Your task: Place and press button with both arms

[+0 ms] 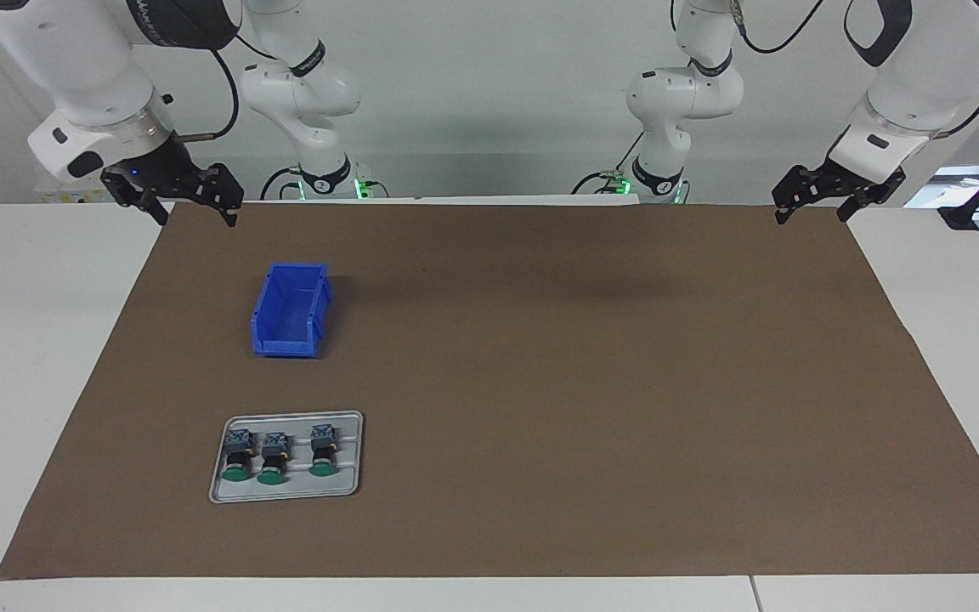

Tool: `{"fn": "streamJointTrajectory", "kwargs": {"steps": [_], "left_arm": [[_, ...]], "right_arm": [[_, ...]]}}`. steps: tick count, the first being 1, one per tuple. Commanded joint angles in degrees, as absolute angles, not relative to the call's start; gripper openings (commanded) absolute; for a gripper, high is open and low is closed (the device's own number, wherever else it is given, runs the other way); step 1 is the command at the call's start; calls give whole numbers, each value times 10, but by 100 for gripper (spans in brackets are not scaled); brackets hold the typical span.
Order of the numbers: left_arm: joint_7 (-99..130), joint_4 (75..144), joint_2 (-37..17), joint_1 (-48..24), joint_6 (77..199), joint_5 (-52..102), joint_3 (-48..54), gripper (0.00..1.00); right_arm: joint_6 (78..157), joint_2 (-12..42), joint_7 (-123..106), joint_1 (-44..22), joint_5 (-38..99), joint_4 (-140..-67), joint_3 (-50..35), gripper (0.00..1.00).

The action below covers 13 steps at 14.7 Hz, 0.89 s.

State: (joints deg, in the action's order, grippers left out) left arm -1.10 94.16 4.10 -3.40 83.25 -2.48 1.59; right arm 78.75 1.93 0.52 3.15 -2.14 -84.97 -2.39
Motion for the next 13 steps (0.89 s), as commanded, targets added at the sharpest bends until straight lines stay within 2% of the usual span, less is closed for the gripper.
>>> {"fn": "streamJointTrajectory", "kwargs": {"steps": [1, 9, 11, 13], "left_arm": [[-9, 958, 57, -38, 835, -32, 13, 100], [-9, 957, 57, -38, 834, -32, 14, 100], [-9, 958, 57, -38, 832, -32, 14, 100], [-10, 959, 57, -38, 832, -32, 14, 100]], "right_arm": [[793, 18, -10, 33, -15, -851, -21, 100], [788, 13, -36, 33, -5, -859, -23, 100], [833, 18, -60, 26, 9, -860, -23, 100], [861, 59, -48, 12, 2, -846, -33, 100]]}}
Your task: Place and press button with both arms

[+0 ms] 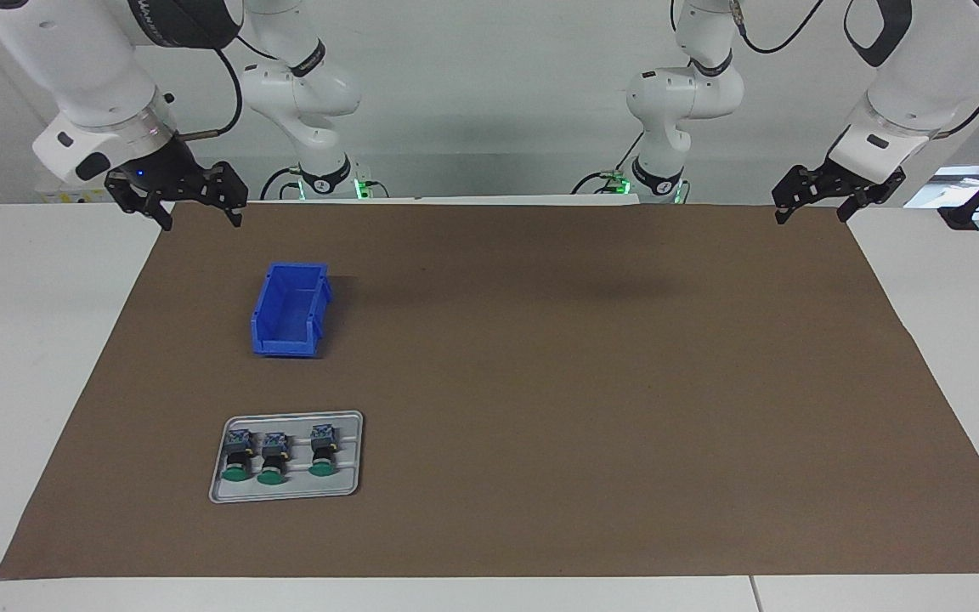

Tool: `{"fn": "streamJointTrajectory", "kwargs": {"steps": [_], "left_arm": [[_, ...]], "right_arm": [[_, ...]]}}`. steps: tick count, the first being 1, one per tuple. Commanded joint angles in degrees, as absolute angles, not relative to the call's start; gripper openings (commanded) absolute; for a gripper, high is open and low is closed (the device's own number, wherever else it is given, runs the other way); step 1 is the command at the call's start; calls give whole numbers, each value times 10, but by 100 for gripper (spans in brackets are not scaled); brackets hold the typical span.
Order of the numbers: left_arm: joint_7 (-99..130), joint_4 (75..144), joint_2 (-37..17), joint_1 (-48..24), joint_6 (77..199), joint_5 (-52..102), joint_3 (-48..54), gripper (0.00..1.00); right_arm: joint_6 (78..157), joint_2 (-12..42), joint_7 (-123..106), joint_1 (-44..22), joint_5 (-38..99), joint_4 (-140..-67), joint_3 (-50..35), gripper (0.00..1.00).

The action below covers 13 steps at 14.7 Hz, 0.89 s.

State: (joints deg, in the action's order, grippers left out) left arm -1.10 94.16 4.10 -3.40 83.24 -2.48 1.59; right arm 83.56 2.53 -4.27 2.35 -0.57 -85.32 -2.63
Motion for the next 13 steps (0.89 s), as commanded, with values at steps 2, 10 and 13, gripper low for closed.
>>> {"fn": "streamJointTrajectory", "kwargs": {"steps": [2, 10, 13], "left_arm": [[-11, 958, 57, -38, 833, -32, 14, 100], [-12, 961, 58, -38, 828, -31, 14, 100], [-10, 961, 58, -38, 827, -31, 14, 100]], "right_arm": [[904, 111, -17, -15, -4, -823, -33, 100], [1114, 308, 14, -46, 2, -782, -35, 100], [1159, 337, 14, -45, 2, -782, -35, 100]]}}
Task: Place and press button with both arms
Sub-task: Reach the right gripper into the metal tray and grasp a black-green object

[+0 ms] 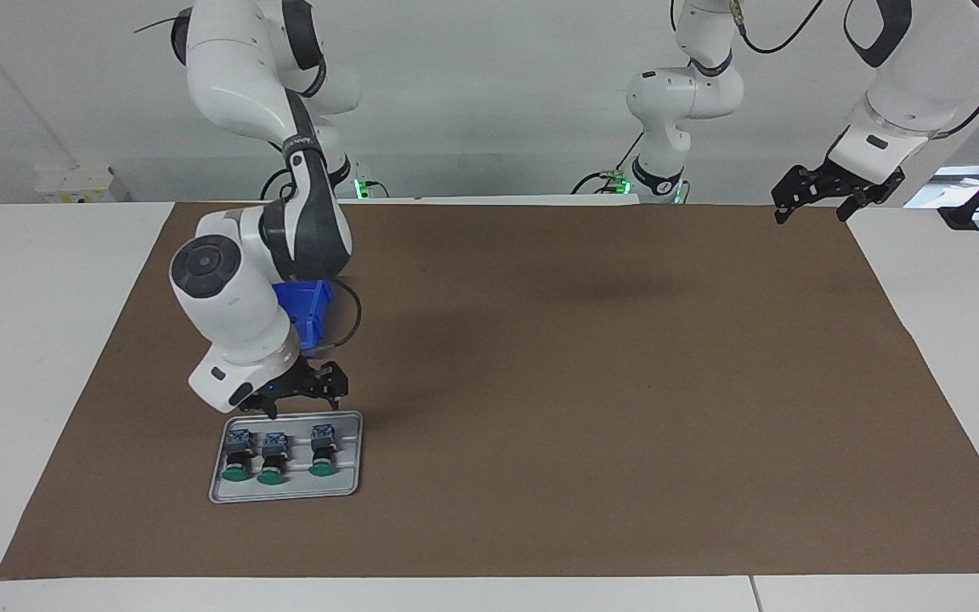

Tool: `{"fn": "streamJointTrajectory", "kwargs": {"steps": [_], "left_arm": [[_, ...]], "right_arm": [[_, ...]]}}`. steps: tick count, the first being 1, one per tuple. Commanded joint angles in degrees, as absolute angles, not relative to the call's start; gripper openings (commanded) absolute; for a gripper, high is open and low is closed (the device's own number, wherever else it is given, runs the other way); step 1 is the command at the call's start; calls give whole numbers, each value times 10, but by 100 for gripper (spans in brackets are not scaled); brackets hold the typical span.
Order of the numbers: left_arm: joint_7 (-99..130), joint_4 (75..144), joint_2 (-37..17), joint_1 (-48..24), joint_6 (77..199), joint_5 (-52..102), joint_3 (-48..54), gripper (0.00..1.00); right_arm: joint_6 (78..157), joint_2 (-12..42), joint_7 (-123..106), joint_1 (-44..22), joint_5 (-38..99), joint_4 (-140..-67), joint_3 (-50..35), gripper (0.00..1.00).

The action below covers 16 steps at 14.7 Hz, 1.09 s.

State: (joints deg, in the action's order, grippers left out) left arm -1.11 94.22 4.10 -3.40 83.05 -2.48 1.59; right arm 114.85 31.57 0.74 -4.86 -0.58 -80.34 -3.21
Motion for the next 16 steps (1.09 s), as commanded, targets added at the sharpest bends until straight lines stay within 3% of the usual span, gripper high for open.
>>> {"fn": "streamJointTrajectory", "kwargs": {"steps": [1, 4, 16], "left_arm": [[-9, 961, 58, -38, 824, -32, 13, 100], [-7, 960, 58, -37, 826, -31, 13, 100], [-6, 960, 58, -39, 826, -31, 14, 100]], "right_arm": [[1175, 346, 14, -45, 2, -783, -35, 100], [1242, 367, 12, -48, 2, -799, -35, 100], [1302, 379, -35, -45, 4, -871, -35, 91]]}}
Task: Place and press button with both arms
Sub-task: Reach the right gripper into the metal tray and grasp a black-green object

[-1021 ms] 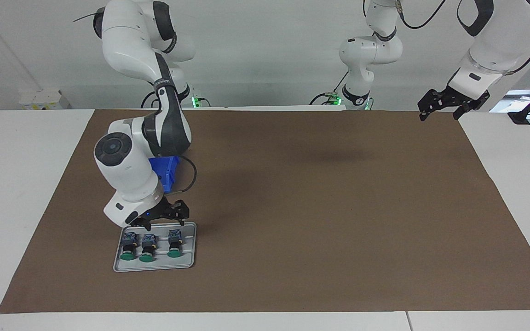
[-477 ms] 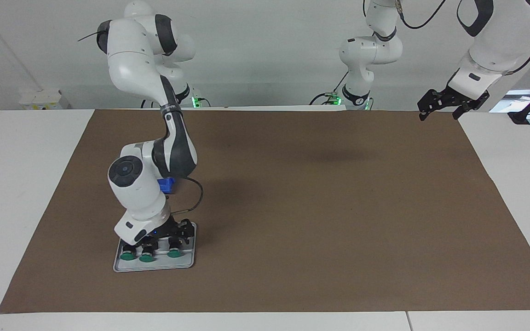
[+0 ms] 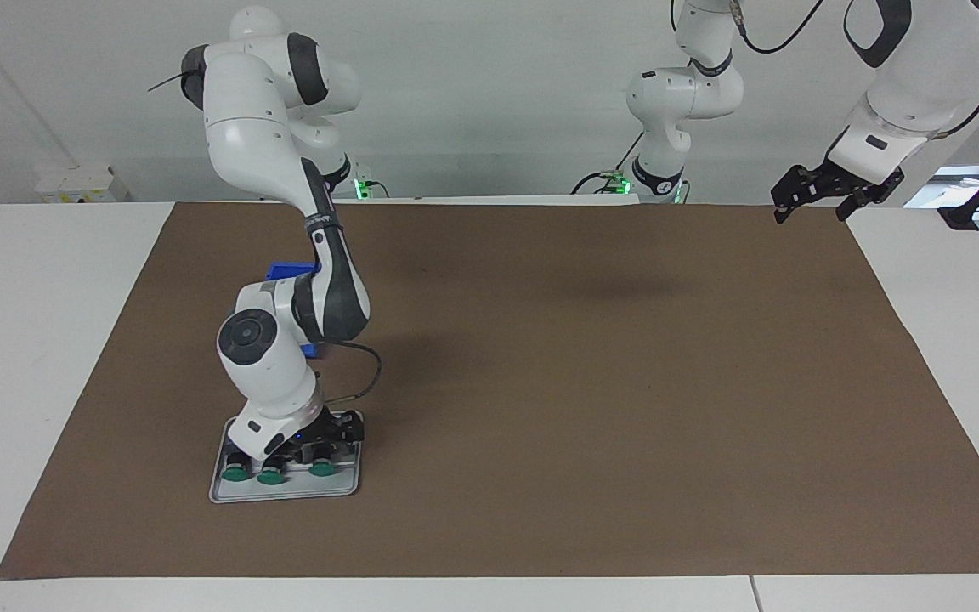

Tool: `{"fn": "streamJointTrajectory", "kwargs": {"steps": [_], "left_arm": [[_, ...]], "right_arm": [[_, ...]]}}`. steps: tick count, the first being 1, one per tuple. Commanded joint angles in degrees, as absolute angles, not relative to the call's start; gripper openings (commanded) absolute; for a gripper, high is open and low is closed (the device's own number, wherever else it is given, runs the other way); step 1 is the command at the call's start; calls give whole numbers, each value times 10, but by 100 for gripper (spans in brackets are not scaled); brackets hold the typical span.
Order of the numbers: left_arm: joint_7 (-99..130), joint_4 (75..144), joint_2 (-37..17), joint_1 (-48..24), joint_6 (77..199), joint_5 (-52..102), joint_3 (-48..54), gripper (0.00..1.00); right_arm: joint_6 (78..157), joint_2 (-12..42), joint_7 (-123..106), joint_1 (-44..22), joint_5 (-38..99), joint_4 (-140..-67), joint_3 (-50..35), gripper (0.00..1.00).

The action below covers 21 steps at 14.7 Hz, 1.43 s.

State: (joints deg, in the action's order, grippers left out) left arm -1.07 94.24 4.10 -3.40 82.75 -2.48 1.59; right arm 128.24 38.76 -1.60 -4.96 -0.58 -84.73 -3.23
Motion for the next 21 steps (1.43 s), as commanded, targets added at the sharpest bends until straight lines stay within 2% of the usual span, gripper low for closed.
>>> {"fn": "streamJointTrajectory", "kwargs": {"steps": [1, 7, 9, 10, 12, 13, 14, 18, 21], "left_arm": [[-6, 960, 58, -39, 826, -32, 14, 100], [-5, 959, 58, -39, 829, -32, 14, 100], [-5, 959, 58, -39, 831, -31, 14, 100], [-6, 959, 58, -39, 831, -32, 14, 100], [-5, 959, 57, -39, 831, -32, 14, 100], [-5, 959, 58, -39, 831, -32, 14, 100], [-5, 958, 57, -39, 831, -32, 14, 100], [-4, 958, 57, -40, 831, -32, 15, 100], [-5, 958, 57, -40, 830, -31, 15, 100]], "right_arm": [[1302, 378, -36, -45, 4, -874, -35, 91], [1254, 367, -35, -44, 4, -867, -35, 66], [1253, 366, -34, -47, 4, -872, -35, 53], [1252, 366, -34, -47, 4, -871, -35, 40], [1240, 366, -39, -45, 4, -866, -35, 5], [1238, 364, -39, -47, 4, -861, -35, 0], [1227, 362, -37, -47, 4, -849, -35, 0], [1074, 356, 94, -110, -1, -759, -35, 0], [1029, 345, 260, -168, -2, -745, -35, 0]]}}
